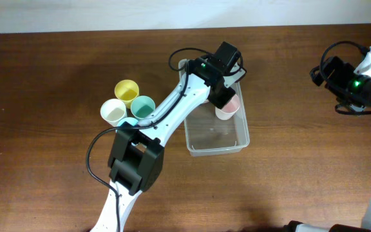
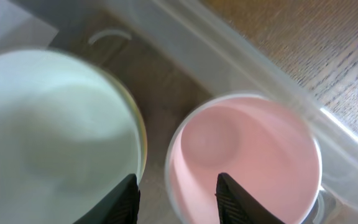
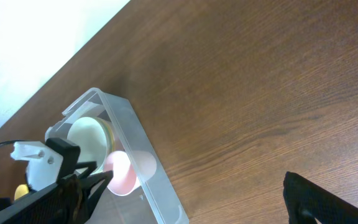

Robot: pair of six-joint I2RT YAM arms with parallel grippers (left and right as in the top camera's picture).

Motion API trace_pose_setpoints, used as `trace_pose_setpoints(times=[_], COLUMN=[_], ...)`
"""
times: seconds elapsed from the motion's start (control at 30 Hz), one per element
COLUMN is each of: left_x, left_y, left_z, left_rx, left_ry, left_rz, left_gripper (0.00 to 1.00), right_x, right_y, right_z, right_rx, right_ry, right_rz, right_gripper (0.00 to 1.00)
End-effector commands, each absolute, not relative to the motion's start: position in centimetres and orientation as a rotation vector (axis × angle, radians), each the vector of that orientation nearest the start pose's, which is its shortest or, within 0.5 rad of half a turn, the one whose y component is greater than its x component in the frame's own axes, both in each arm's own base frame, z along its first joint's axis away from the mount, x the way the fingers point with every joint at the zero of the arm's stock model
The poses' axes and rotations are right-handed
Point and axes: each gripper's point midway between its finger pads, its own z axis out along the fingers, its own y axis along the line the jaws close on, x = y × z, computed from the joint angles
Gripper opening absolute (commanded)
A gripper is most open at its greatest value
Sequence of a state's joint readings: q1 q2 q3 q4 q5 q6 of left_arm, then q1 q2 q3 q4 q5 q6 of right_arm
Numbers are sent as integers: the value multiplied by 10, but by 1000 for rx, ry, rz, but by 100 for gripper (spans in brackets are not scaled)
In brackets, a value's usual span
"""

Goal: Pack container
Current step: 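Carry the pink cup with the left gripper into the container, release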

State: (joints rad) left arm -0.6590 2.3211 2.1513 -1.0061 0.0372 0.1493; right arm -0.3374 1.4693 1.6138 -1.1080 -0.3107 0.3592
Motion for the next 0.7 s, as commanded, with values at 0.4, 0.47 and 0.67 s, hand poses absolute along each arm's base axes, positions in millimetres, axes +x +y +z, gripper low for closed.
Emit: trace_pose_setpoints(times=[0.4,0.47,0.67], left_x=[469,471,473], left_y=[-162,-129,-65], left_z=[252,238,188], left_rx=[445,322,58], left_ry=[2659,2736,2918], left_rz=[-129,-109,-140], left_gripper=[72,72,69], right_x=[359,359,359], right_y=[-74,-74,-74], right_z=[278,278,278], right_rx=[743,743,743], right_ry=[2394,2394,2393], right_rz=[386,386,386], right_gripper=[99,99,99])
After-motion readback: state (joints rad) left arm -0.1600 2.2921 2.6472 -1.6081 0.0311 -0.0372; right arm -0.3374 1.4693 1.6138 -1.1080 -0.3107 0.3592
